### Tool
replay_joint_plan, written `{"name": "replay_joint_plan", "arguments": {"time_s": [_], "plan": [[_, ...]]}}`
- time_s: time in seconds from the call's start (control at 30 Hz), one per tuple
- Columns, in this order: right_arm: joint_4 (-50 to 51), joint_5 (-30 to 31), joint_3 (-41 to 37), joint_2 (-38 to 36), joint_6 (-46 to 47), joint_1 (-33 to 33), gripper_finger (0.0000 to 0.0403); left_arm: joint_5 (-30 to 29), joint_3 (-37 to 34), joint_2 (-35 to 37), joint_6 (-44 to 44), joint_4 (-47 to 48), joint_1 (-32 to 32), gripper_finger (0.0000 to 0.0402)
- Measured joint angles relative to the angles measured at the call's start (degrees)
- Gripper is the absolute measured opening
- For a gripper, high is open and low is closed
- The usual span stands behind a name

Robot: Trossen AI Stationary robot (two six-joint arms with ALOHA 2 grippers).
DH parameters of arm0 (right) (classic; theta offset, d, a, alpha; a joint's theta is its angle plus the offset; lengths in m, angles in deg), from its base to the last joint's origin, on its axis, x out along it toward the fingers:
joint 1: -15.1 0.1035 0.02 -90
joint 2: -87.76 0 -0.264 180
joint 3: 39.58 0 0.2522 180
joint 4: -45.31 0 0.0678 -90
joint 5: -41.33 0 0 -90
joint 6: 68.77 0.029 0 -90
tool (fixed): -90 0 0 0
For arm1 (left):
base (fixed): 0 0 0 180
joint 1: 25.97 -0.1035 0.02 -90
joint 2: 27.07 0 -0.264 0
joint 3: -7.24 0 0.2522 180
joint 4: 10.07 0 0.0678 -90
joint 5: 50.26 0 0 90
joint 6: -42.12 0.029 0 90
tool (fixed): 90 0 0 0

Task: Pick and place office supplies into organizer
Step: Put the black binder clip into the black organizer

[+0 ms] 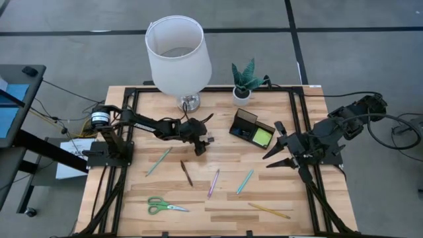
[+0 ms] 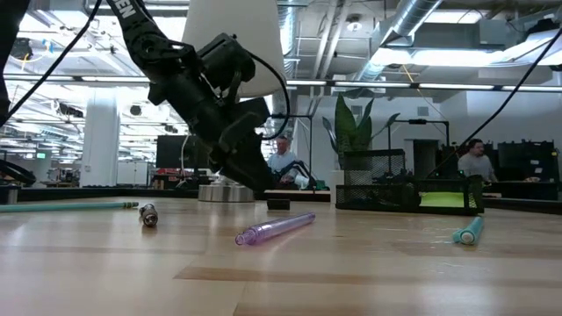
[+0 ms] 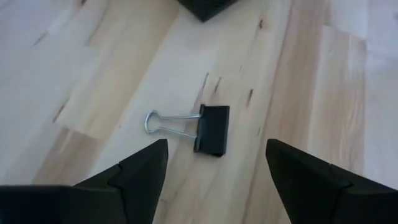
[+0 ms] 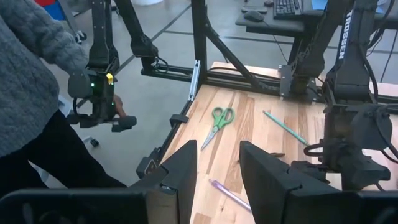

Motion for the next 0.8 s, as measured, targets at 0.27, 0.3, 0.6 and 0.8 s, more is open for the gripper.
{"name": "replay_joint_plan", "arguments": {"time_s": [0.27, 0.3, 0.6, 0.8], "plan": [[0.09, -0.02, 0.00, 0.00, -0.02, 0.00, 0.0113, -4.58, 0.00, -0.17, -0.74, -0.11, 0.00, 0.0265], [0.11, -0.02, 0.00, 0.00, -0.02, 0.01, 0.0113, -4.79, 0.07, -0.98, -0.92, -1.30, 0.00, 0.0265], [0.50, -0.04, 0.00, 0.00, 0.12, 0.00, 0.0113, -3.60, 1.09, -6.64, -7.08, -4.37, 1.33, 0.0265], [0.96, -0.04, 0.00, 0.00, 0.11, 0.00, 0.0113, -5.33, 1.09, -8.40, -5.50, -6.42, 1.55, 0.0265]]}}
